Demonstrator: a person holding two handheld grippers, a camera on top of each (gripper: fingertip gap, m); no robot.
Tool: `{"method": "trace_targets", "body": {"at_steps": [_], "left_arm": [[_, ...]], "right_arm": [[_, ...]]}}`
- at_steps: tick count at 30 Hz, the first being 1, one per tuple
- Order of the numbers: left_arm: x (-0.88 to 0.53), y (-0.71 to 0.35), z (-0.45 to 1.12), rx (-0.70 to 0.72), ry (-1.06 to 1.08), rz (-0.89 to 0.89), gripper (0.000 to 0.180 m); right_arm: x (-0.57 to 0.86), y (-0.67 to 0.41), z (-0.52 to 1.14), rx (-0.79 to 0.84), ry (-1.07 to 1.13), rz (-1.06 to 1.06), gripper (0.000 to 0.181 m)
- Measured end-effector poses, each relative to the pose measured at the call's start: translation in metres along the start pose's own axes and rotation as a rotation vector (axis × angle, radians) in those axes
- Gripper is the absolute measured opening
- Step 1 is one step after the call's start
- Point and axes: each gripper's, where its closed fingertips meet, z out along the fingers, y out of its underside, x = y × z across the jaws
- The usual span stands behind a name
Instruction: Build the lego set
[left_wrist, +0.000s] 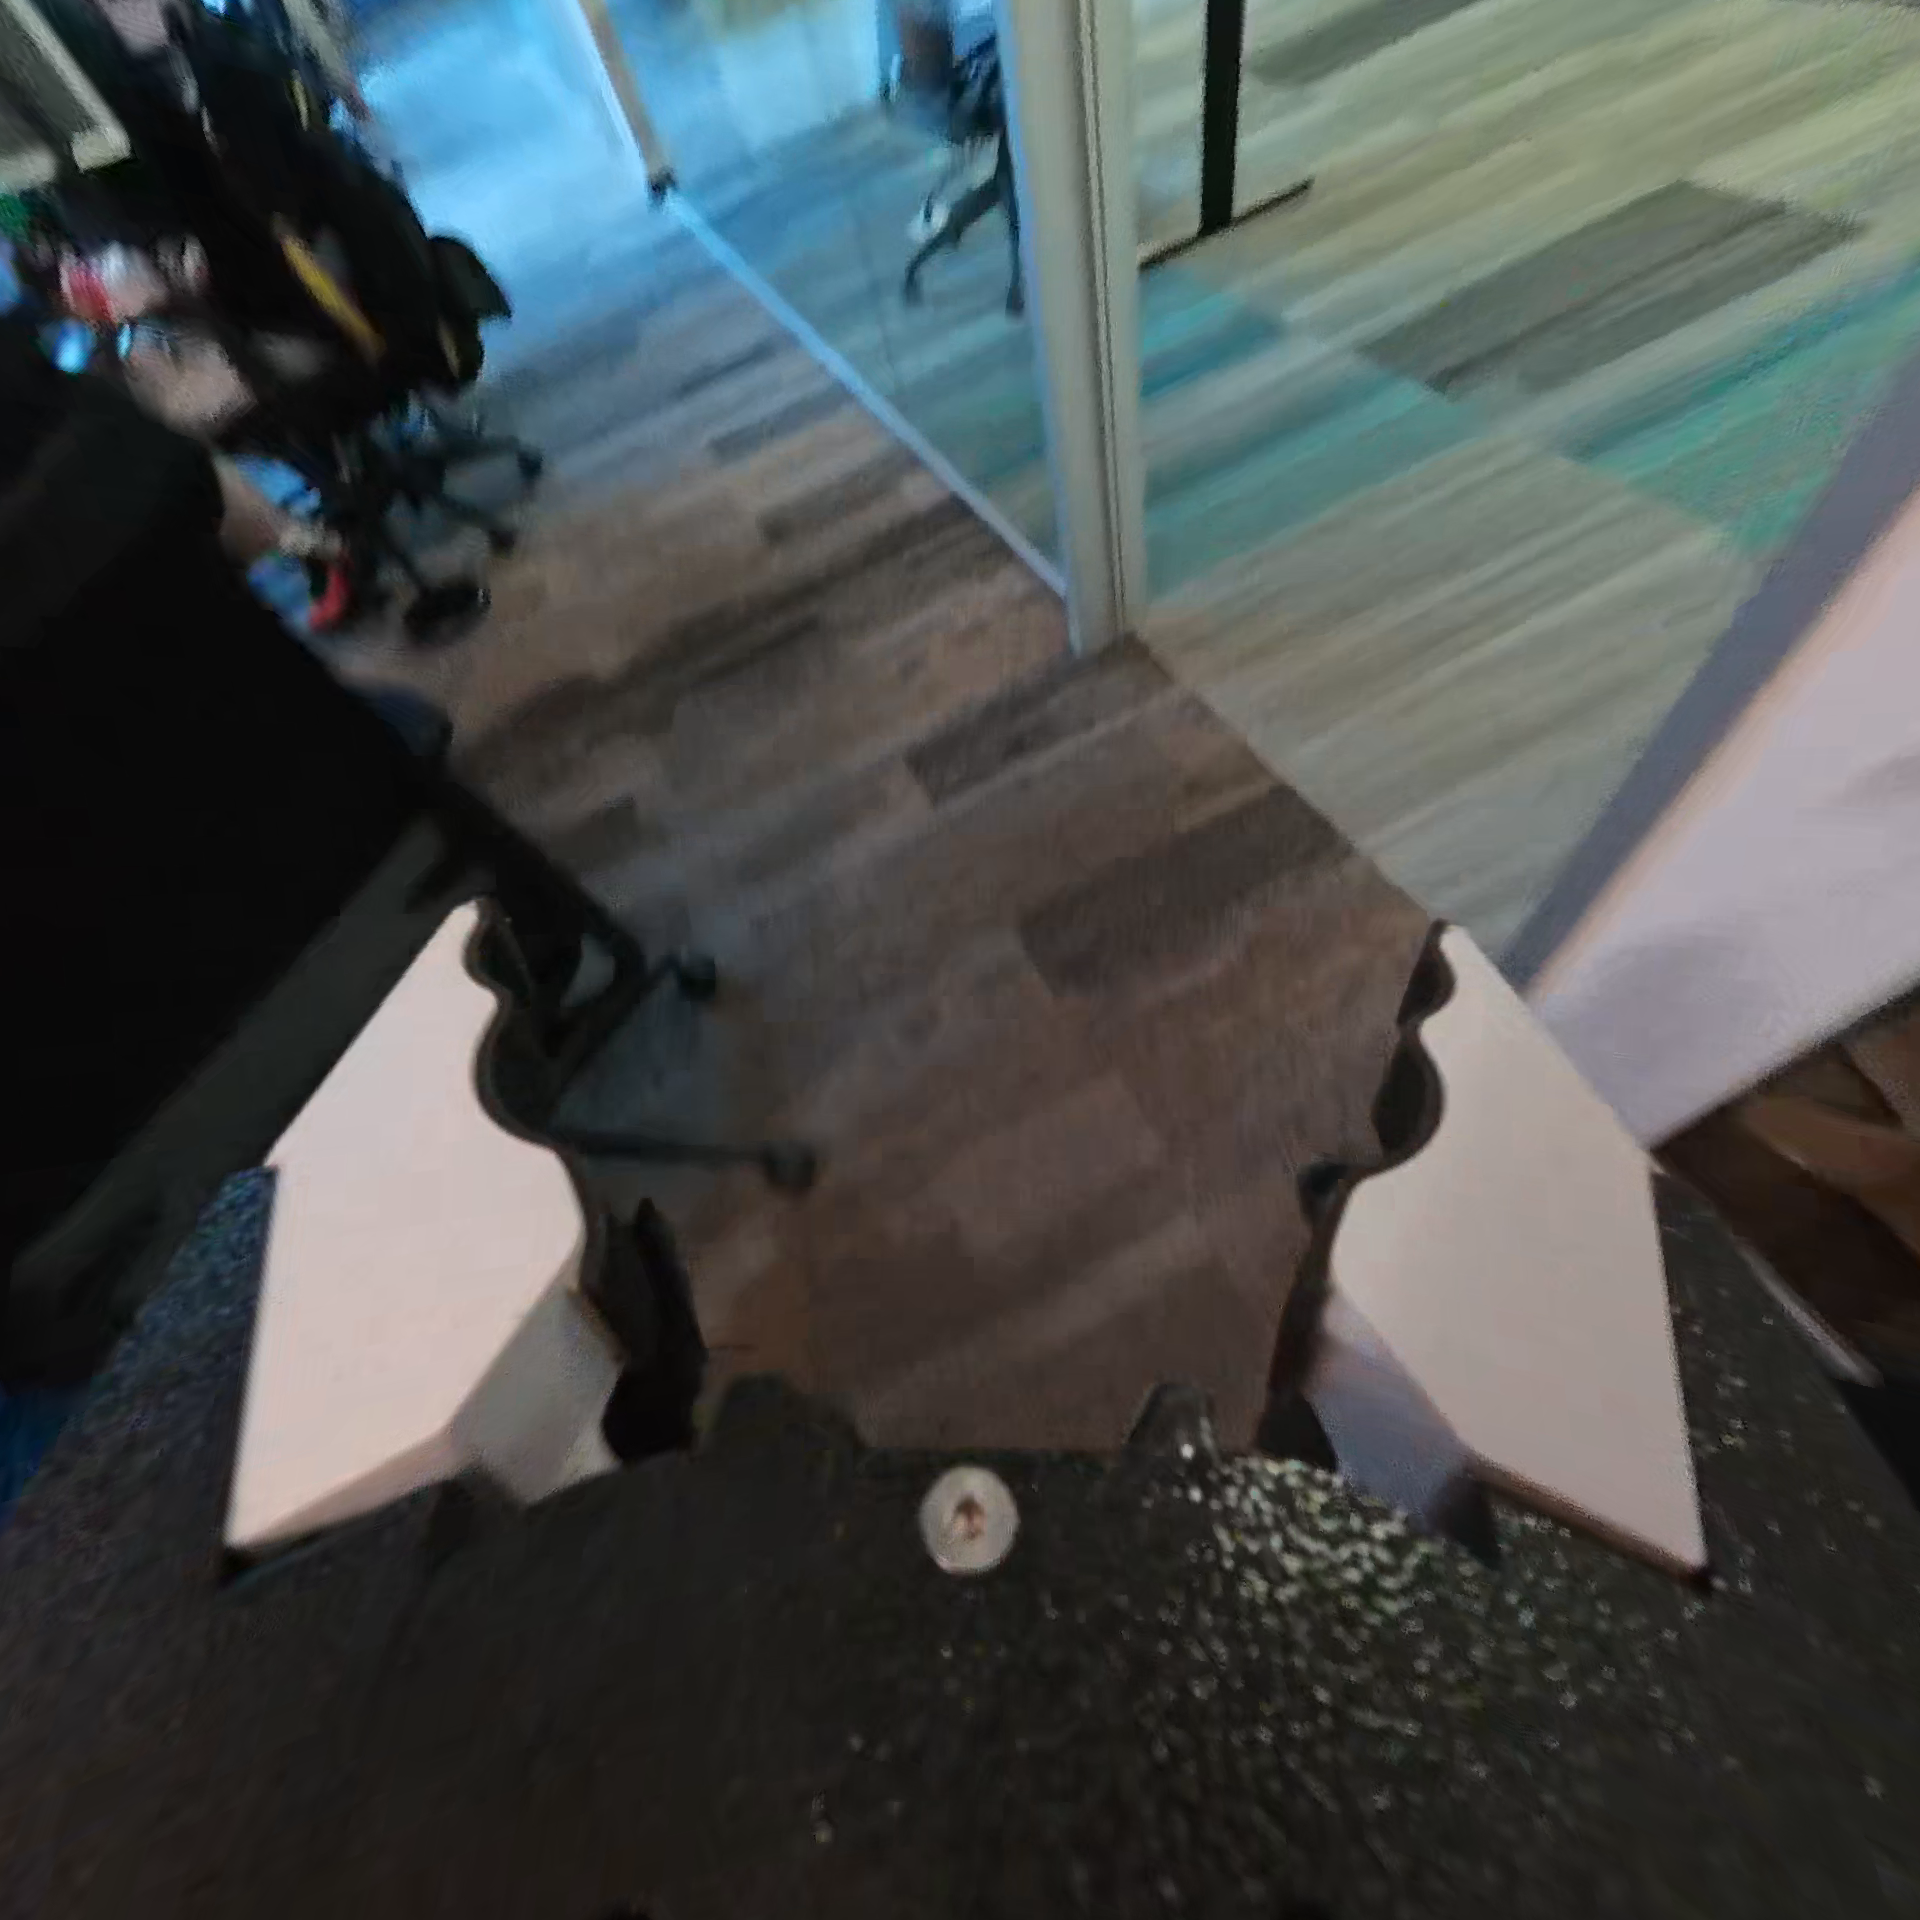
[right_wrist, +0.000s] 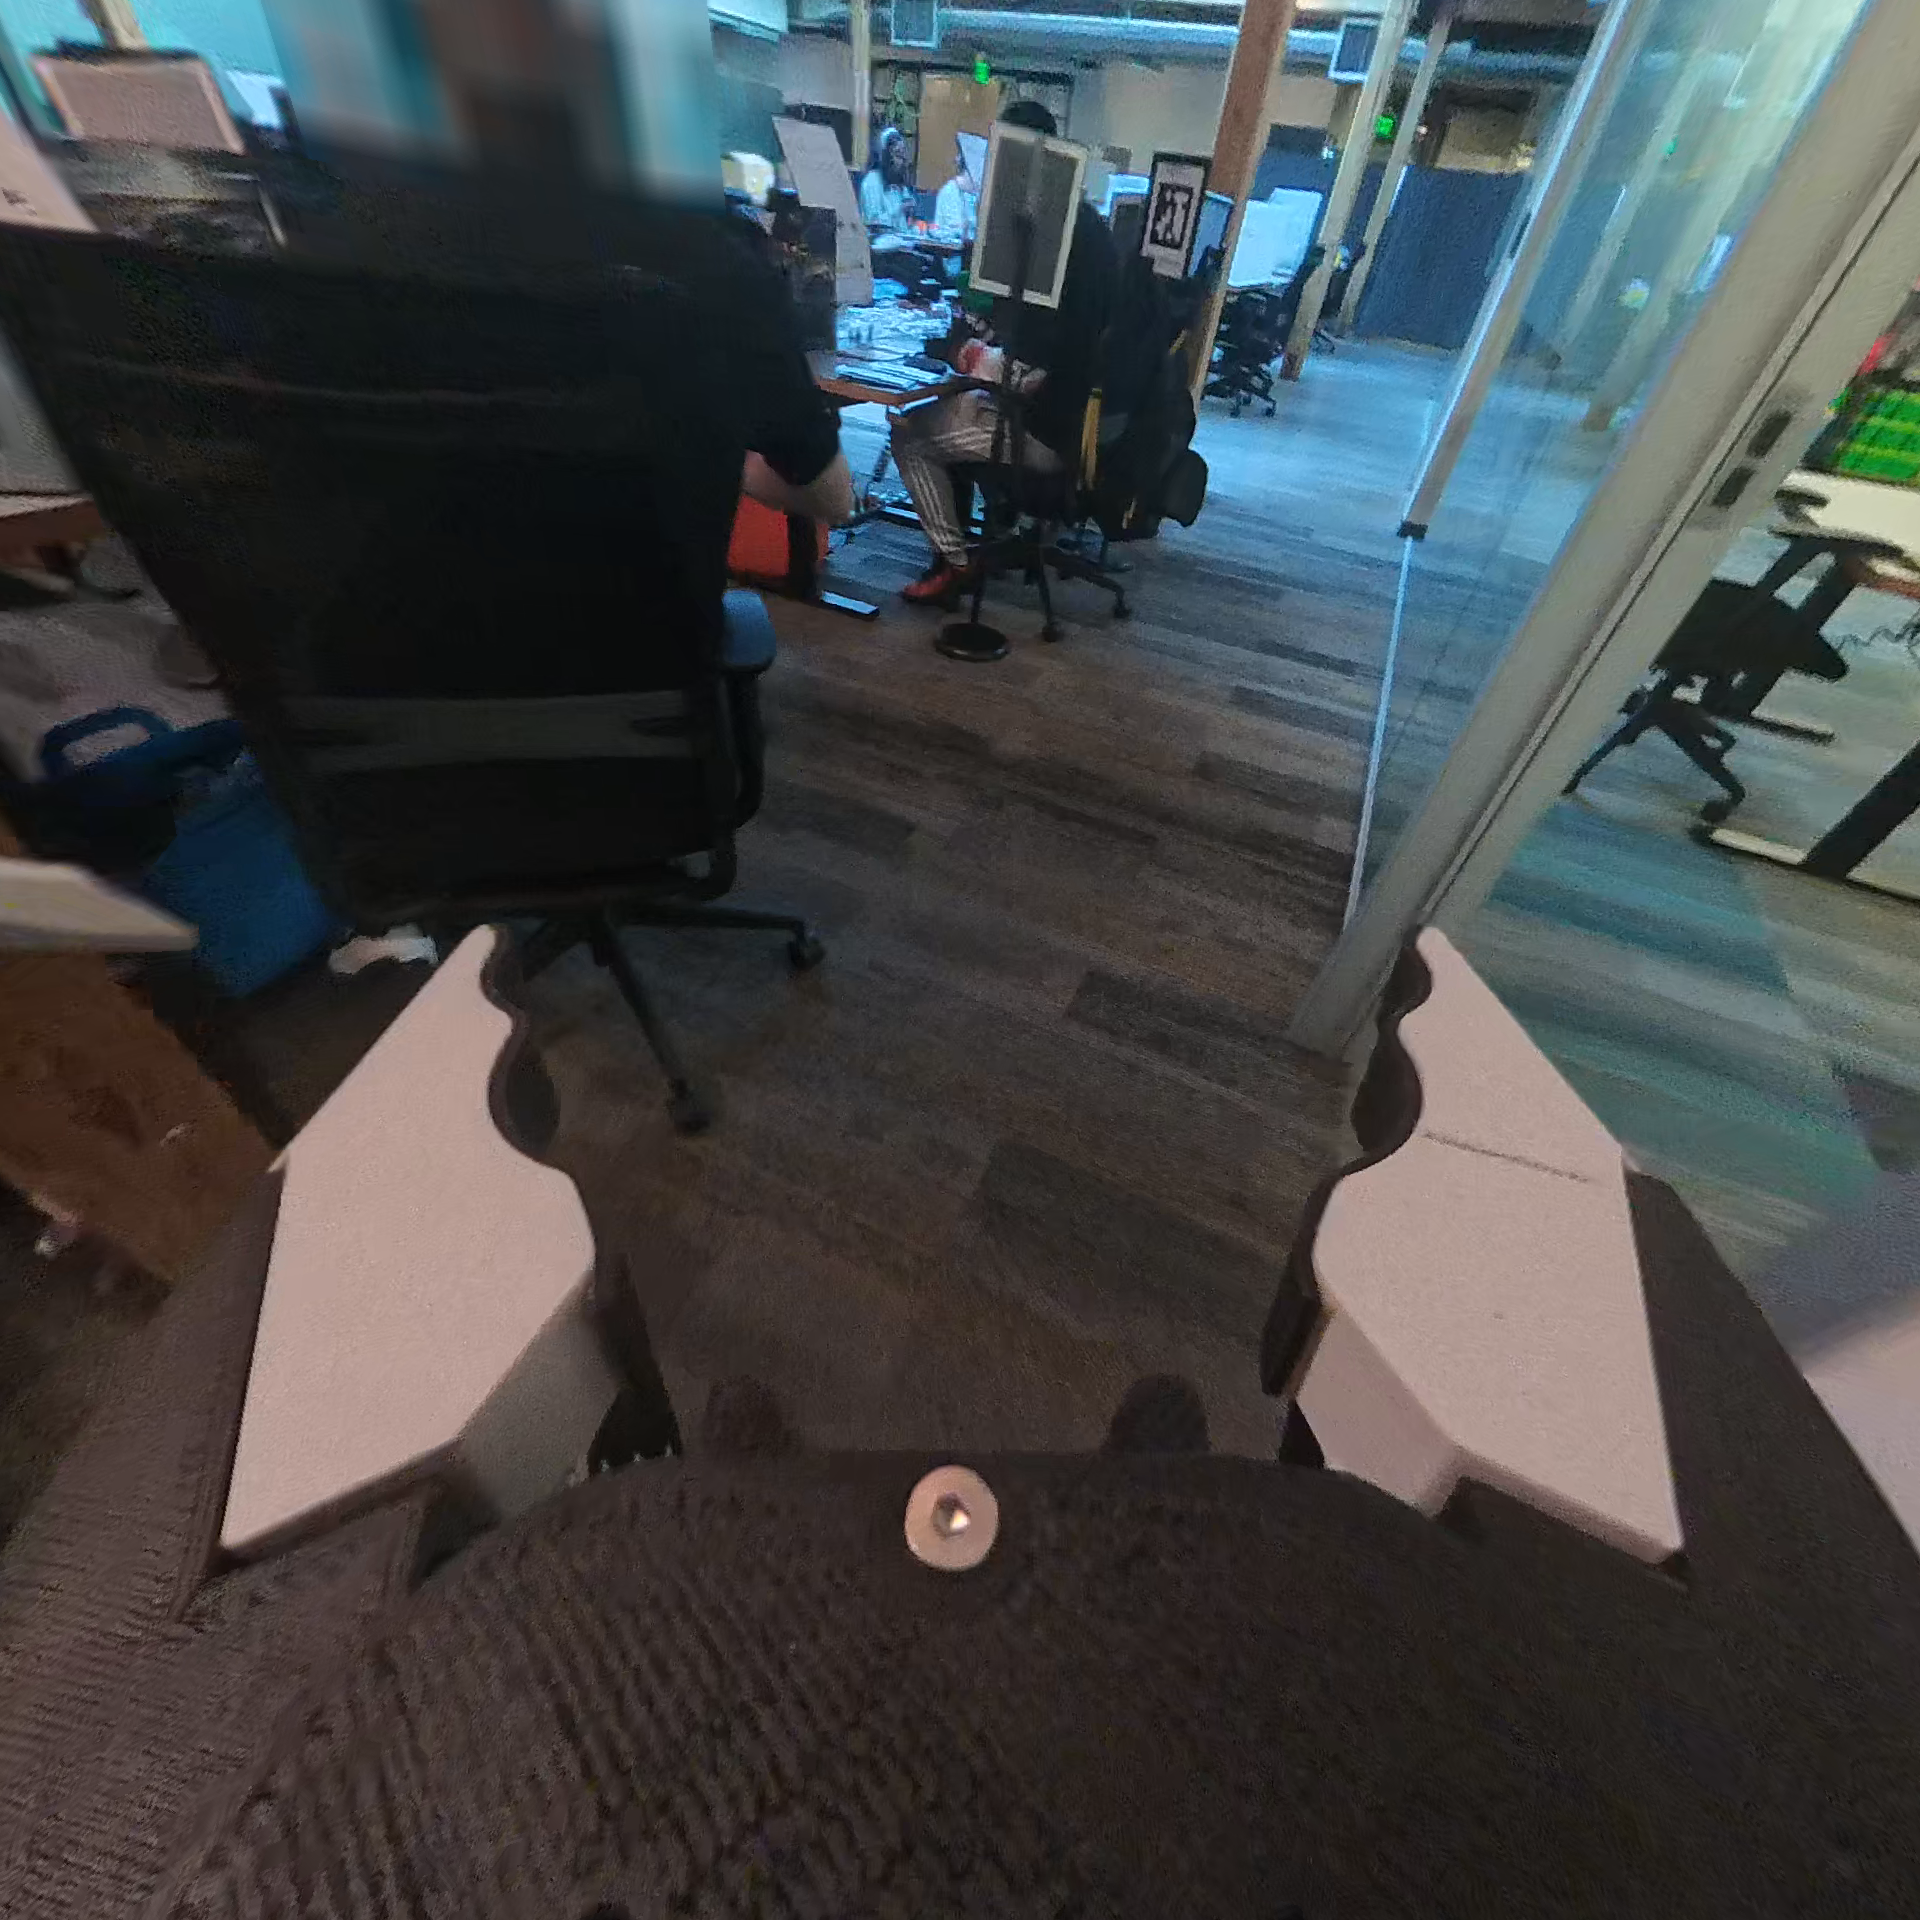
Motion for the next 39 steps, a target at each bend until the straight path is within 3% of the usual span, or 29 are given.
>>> {"method": "trace_targets", "body": {"at_steps": [6,11,14,18,23,26,30,39], "left_arm": [[-0.048,-0.118,0.234,0.125,0.045,-0.055,0.157],[-0.121,-0.174,0.405,0.033,0.115,-0.104,0.158],[-0.196,-0.207,0.482,0.063,0.025,-0.152,0.158],[-0.296,-0.224,0.558,0.208,-0.140,-0.261,0.158],[-0.409,-0.218,0.691,0.168,-0.267,-0.158,0.157],[-0.463,-0.241,0.788,0.091,-0.210,-0.198,0.157],[-0.512,-0.314,0.933,0.094,-0.105,-0.177,0.157],[-0.610,-0.465,1.264,0.228,-0.034,-0.154,0.157]], "right_arm": [[0.120,-0.007,0.211,0.007,-0.006,-0.032,0.156],[0.229,-0.090,0.397,0.084,-0.005,-0.091,0.151],[0.274,-0.123,0.509,0.105,-0.004,-0.086,0.148],[0.326,-0.146,0.659,0.144,-0.008,-0.157,0.147],[0.419,-0.175,0.827,0.204,0.061,-0.153,0.145],[0.473,-0.180,0.916,0.136,0.083,-0.084,0.145],[0.538,-0.181,1.005,0.085,0.133,-0.042,0.144],[0.708,-0.145,1.240,0.000,0.246,-0.062,0.143]]}}
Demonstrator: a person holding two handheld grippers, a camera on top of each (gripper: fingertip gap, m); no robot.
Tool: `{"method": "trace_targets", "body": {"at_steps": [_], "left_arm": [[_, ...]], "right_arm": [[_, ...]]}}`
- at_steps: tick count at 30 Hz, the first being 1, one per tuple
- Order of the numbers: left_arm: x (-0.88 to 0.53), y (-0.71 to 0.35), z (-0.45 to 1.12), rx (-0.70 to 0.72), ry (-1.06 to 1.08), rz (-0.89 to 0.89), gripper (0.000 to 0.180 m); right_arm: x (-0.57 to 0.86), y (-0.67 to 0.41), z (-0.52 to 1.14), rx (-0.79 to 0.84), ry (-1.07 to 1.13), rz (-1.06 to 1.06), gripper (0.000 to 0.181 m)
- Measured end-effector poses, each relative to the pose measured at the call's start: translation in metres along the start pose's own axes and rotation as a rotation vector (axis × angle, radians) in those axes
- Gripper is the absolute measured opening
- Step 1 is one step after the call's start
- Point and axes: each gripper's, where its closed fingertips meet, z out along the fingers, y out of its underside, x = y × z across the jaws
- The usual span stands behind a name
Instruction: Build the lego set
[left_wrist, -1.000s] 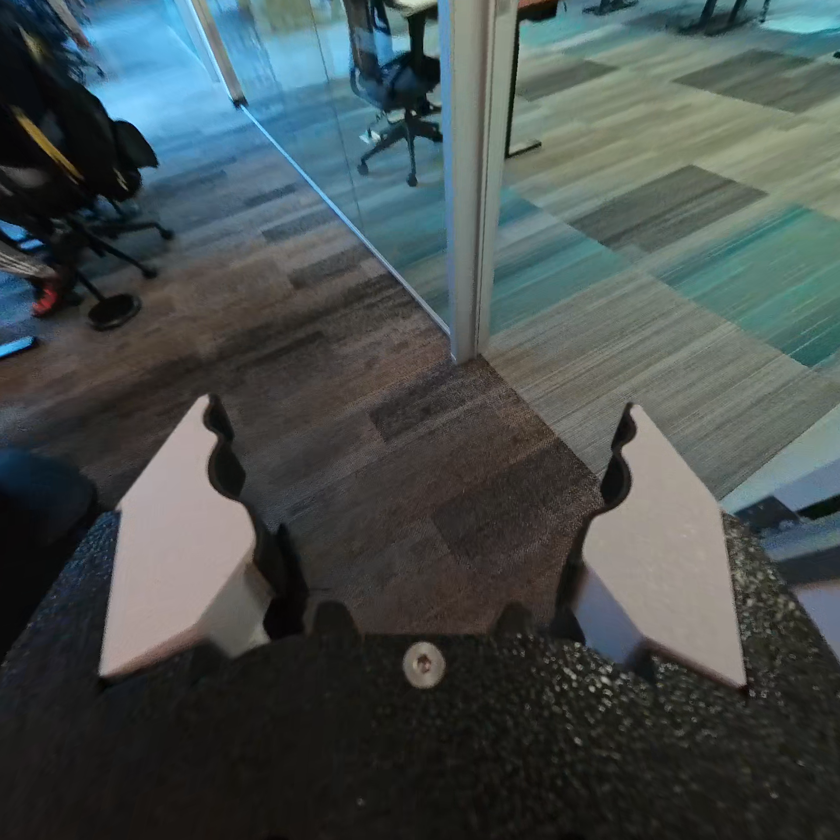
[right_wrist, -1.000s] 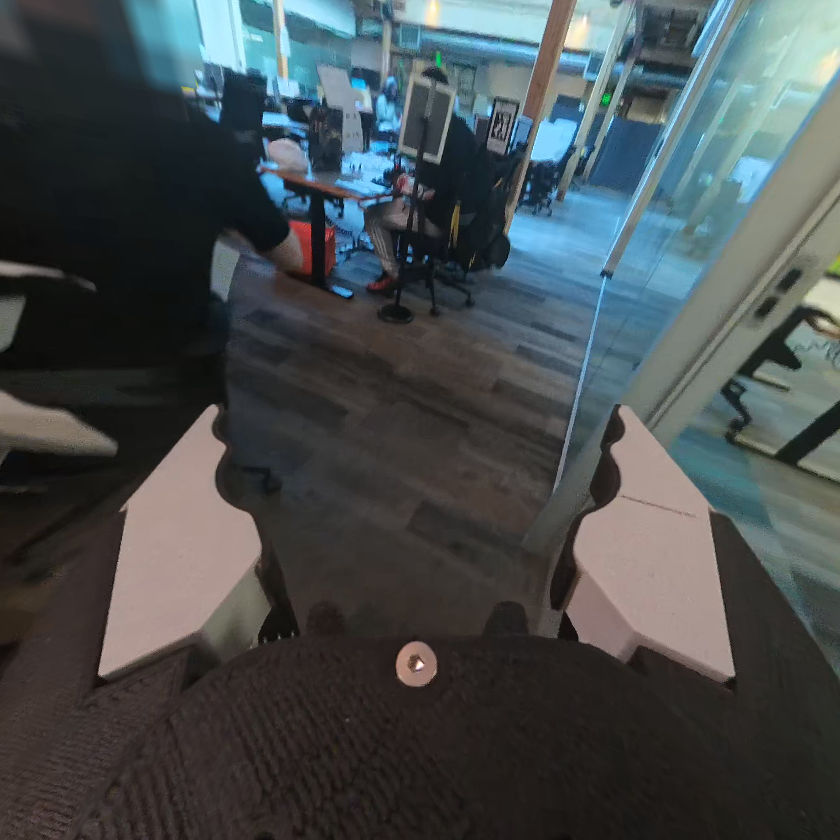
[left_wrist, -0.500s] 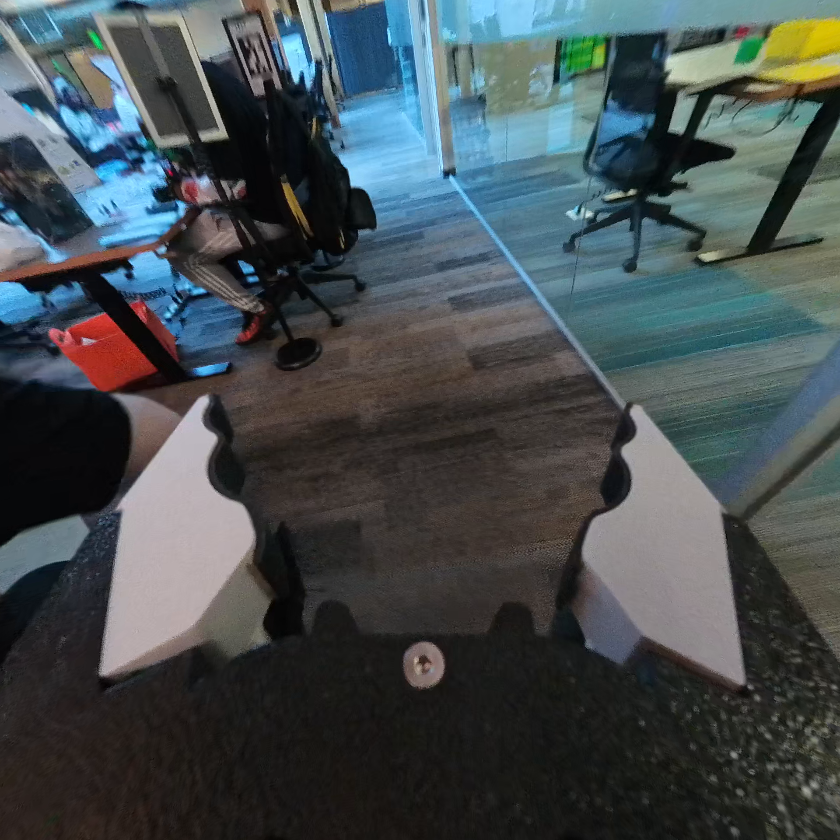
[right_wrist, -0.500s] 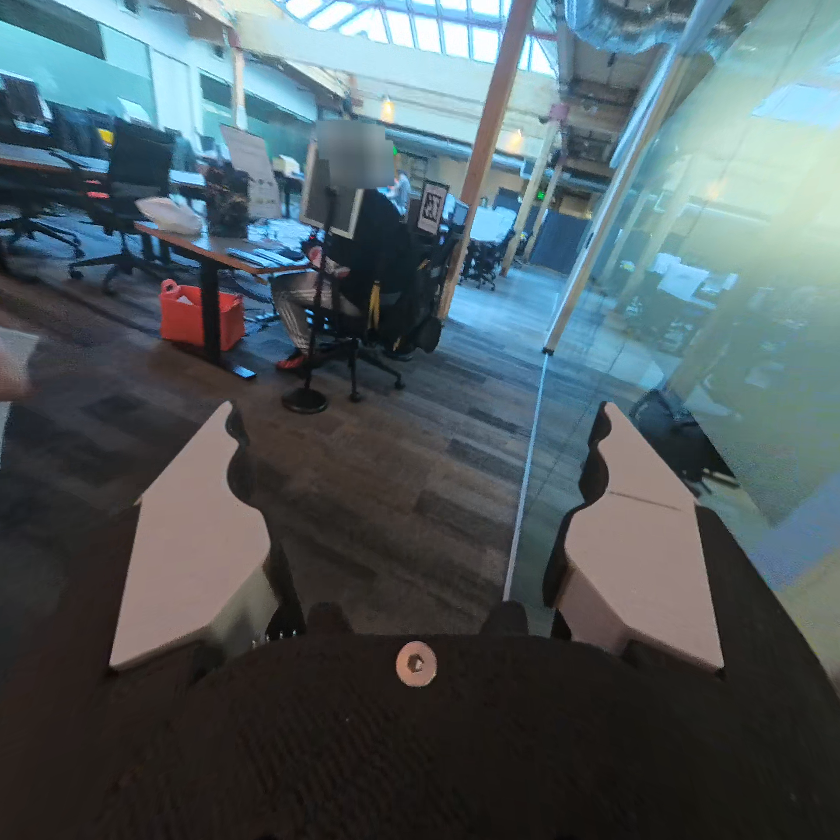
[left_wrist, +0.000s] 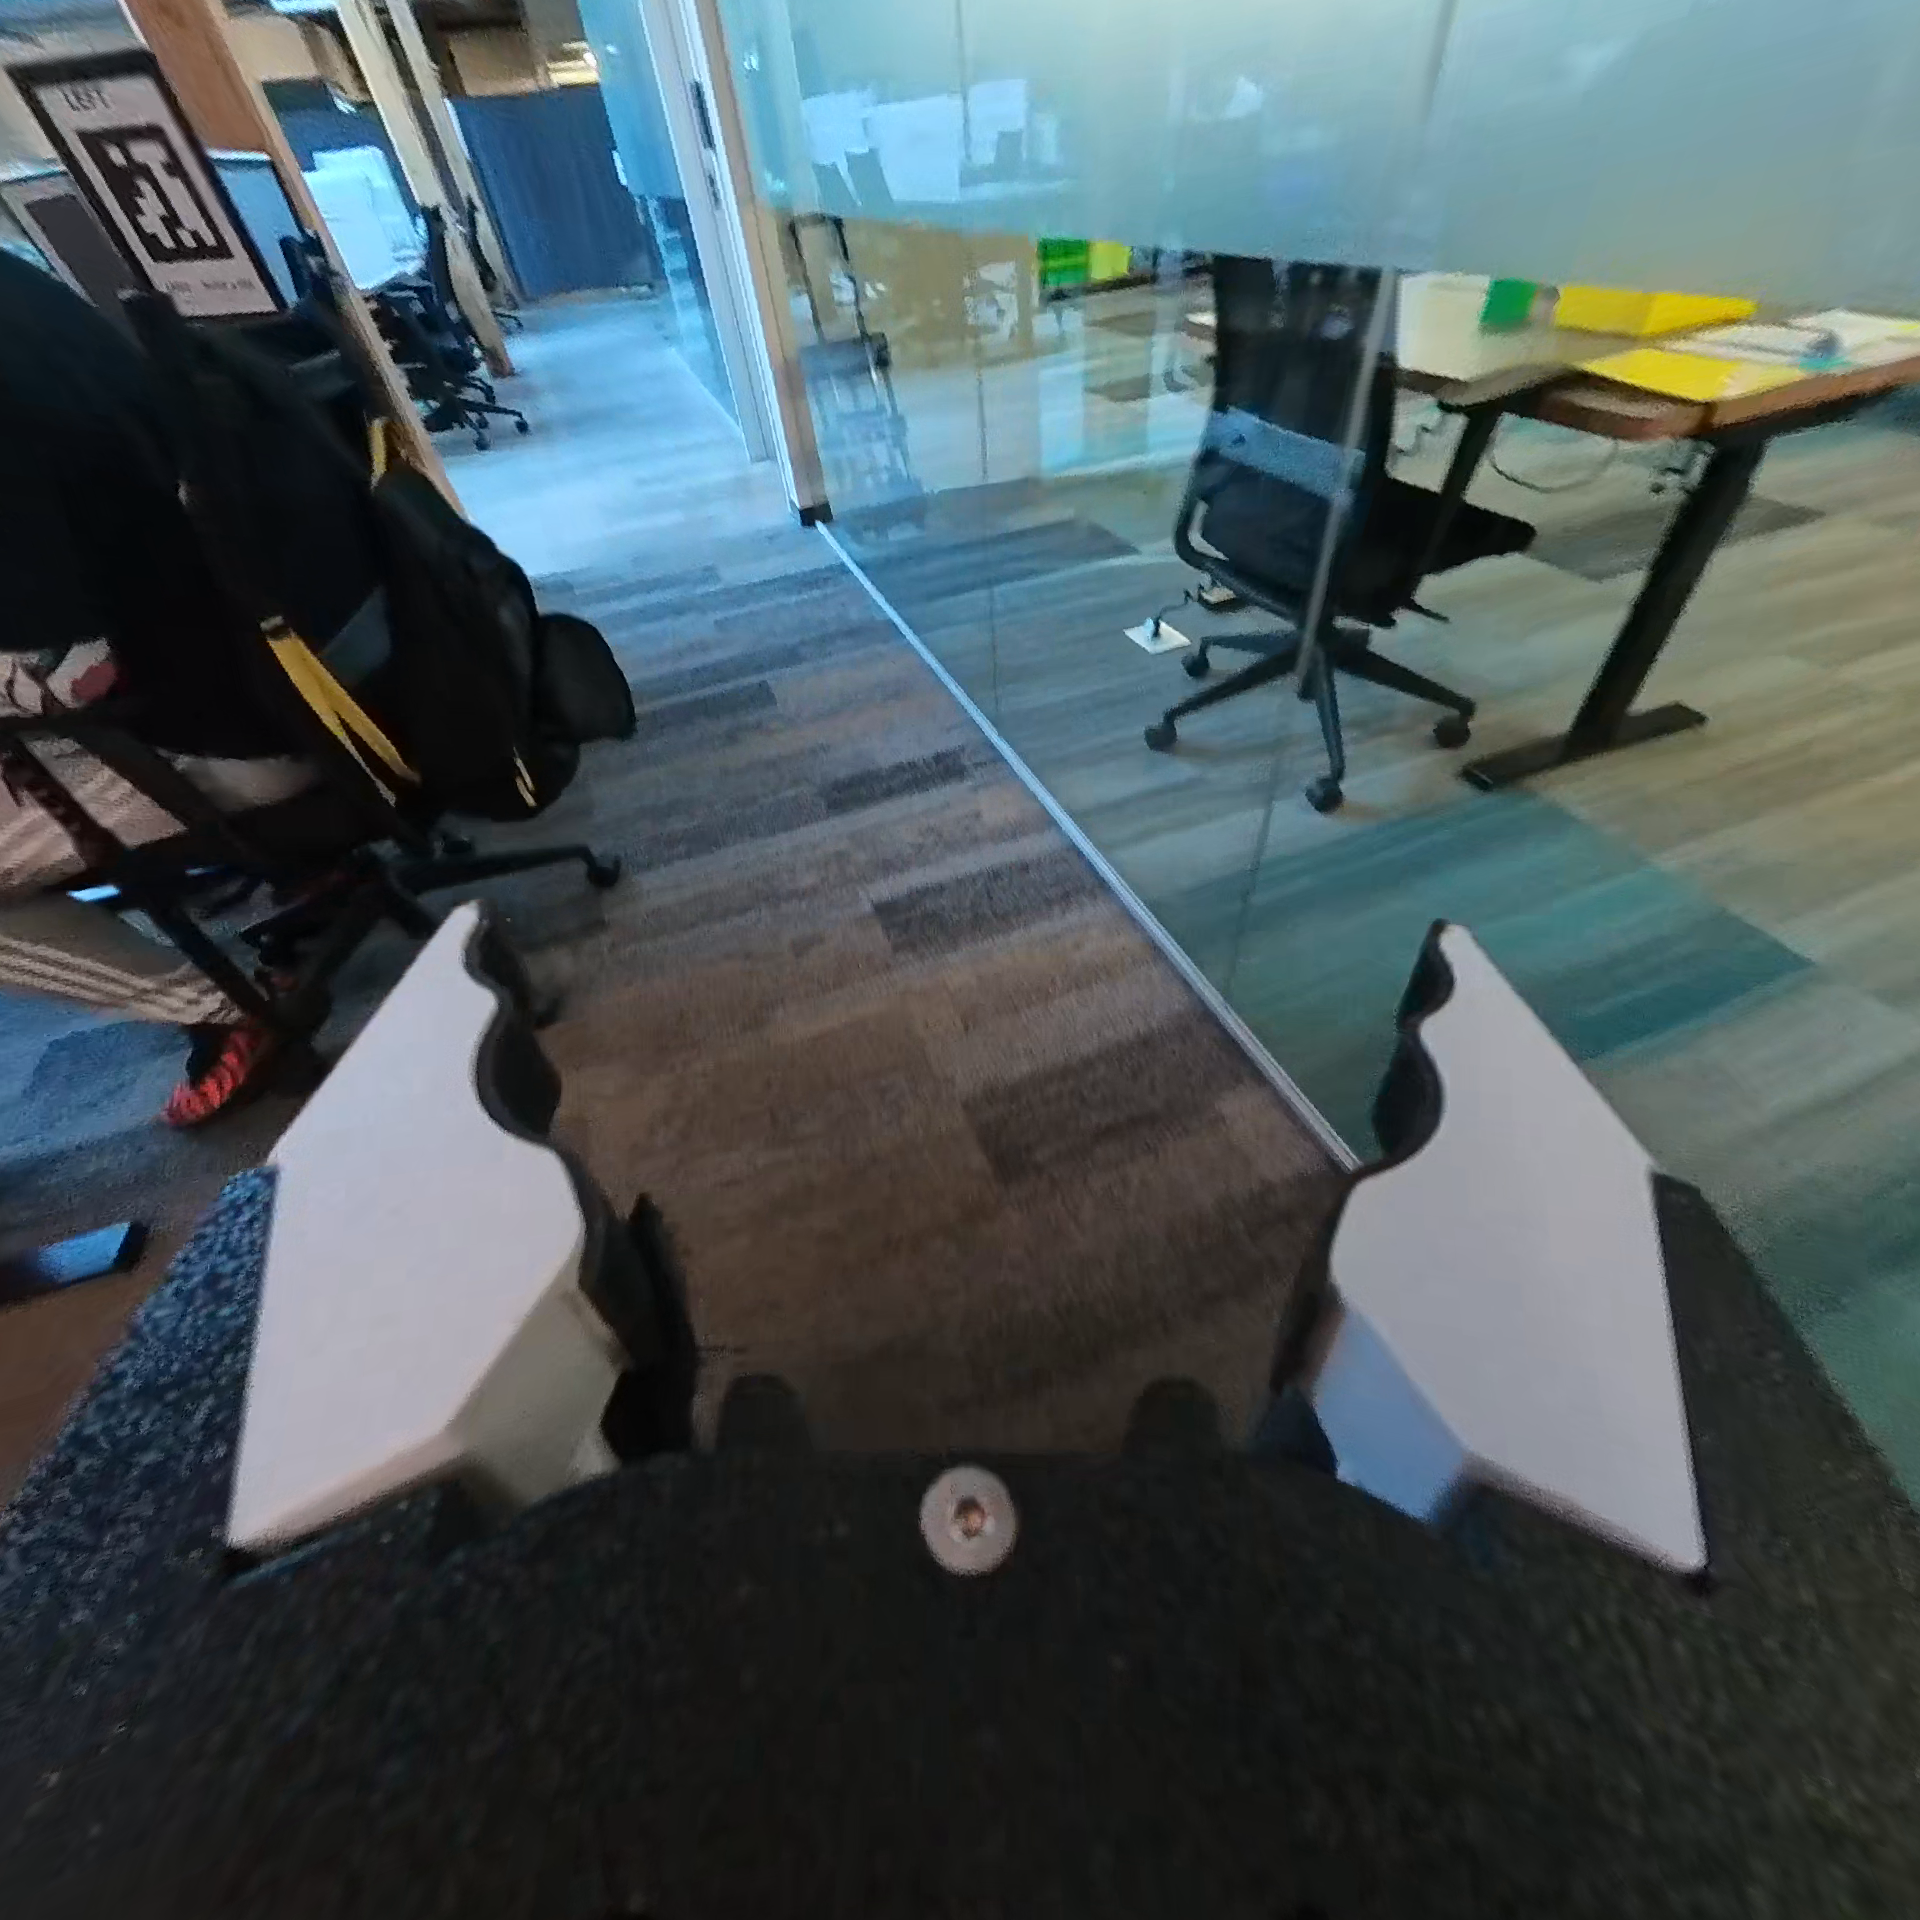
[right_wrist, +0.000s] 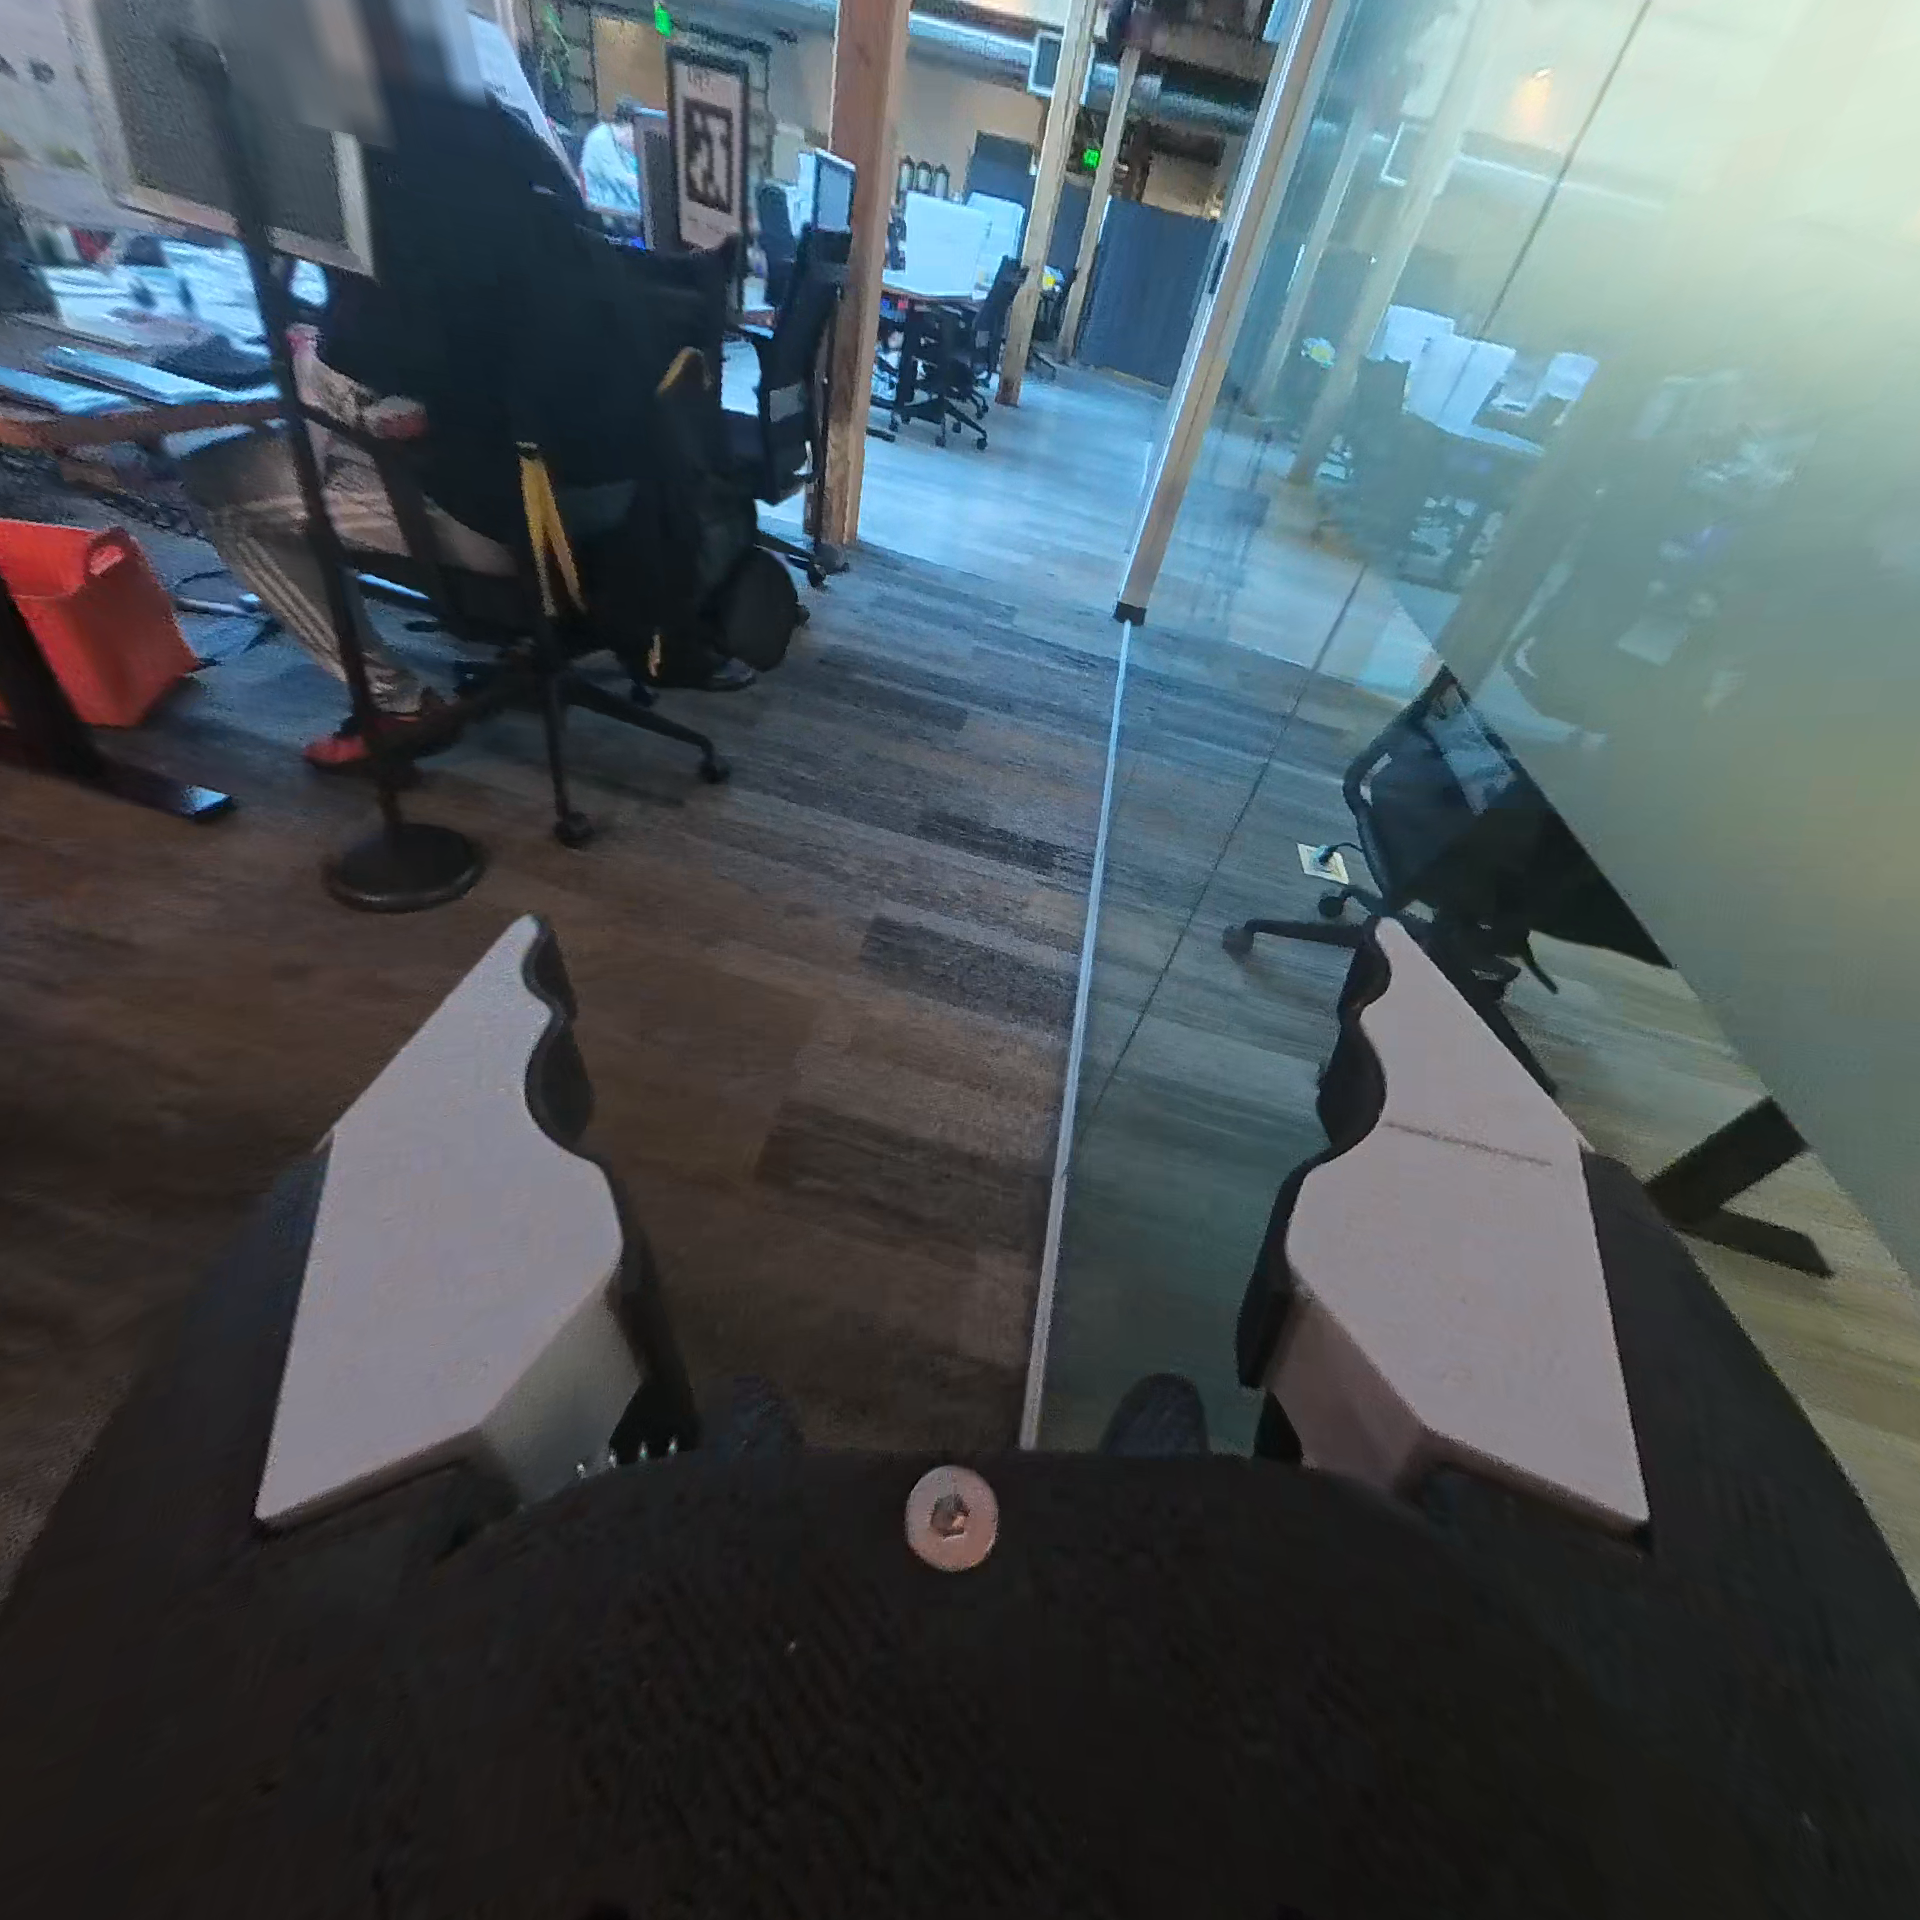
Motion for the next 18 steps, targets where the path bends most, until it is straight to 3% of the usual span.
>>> {"method": "trace_targets", "body": {"at_steps": [5,12,18], "left_arm": [[-0.073,-0.013,0.159,-0.087,-0.078,0.017,0.157],[-0.210,-0.005,0.329,-0.169,-0.250,-0.038,0.157],[-0.332,0.018,0.506,-0.280,-0.351,-0.074,0.158]], "right_arm": [[0.037,-0.024,0.218,-0.014,-0.063,0.033,0.143],[0.032,-0.111,0.523,0.124,-0.216,-0.007,0.143],[0.057,-0.139,0.757,0.198,-0.198,-0.018,0.142]]}}
